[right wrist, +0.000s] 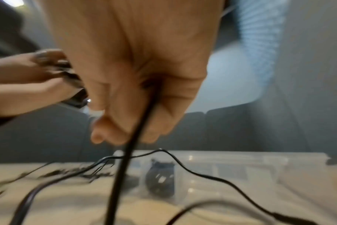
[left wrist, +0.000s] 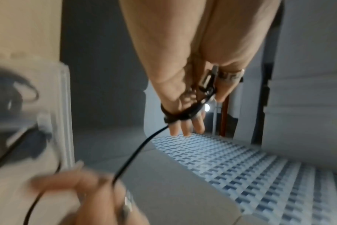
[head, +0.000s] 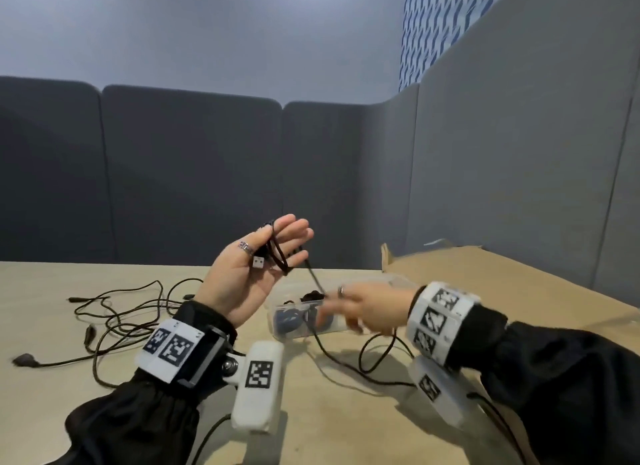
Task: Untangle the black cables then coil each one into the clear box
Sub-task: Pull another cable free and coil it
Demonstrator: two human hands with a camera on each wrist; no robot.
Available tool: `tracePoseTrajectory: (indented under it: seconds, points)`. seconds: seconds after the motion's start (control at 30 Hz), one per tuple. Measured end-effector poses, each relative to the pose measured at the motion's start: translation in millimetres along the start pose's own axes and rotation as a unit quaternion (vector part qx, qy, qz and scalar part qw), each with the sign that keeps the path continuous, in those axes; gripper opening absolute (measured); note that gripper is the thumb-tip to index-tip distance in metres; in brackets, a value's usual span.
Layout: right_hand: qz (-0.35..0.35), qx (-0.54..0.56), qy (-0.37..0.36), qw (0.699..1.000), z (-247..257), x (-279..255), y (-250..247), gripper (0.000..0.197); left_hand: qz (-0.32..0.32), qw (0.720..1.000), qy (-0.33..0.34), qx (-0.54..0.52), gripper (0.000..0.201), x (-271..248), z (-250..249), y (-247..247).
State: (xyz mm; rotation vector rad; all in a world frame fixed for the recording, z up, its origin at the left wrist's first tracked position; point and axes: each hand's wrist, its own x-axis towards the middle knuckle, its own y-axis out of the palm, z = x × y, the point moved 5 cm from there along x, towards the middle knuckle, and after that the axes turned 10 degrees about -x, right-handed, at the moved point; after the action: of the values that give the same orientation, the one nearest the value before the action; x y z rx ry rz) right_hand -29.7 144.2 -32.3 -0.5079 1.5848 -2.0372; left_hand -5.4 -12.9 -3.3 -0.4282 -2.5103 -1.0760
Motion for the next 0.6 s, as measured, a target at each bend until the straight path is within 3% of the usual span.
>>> tracePoseTrajectory:
  seconds: [0.07,0.17,0.27,0.33,0.4,0.43,0.53,0.6]
  points:
    - [0.09,0.006,-0.037,0.995,17,-13,21,0.027,-0.036,0.995,0.044,0.08,0.031,3,-1,-9]
    - [0.104,-0.023,-0.07,0.992,33,-28,12,0.029,-0.045,0.976,0.051,0.206,0.029,2,6,-13]
    - [-0.015,-0.083,-0.12,0.989,46,-30,-19,0.028,-0.014,0.921,0.054,0.385,0.025,0,14,-9]
    - [-0.153,-0.054,-0.138,0.977,47,-28,-49,0.02,0.014,0.892,0.023,0.451,0.023,-1,18,-2]
    - [-0.283,0.015,-0.11,0.953,33,-27,-78,0.007,0.053,0.918,-0.06,0.388,0.033,-2,24,5]
    - [-0.314,0.032,-0.089,0.945,26,-25,-86,0.011,0.07,0.93,-0.096,0.347,0.041,-3,24,8]
    - [-0.267,0.081,-0.046,0.959,15,-4,-74,0.015,0.138,0.94,-0.124,0.285,0.035,-15,23,17]
    - [-0.215,0.125,-0.026,0.968,17,7,-53,0.026,0.161,0.966,-0.097,0.174,0.026,-24,13,26]
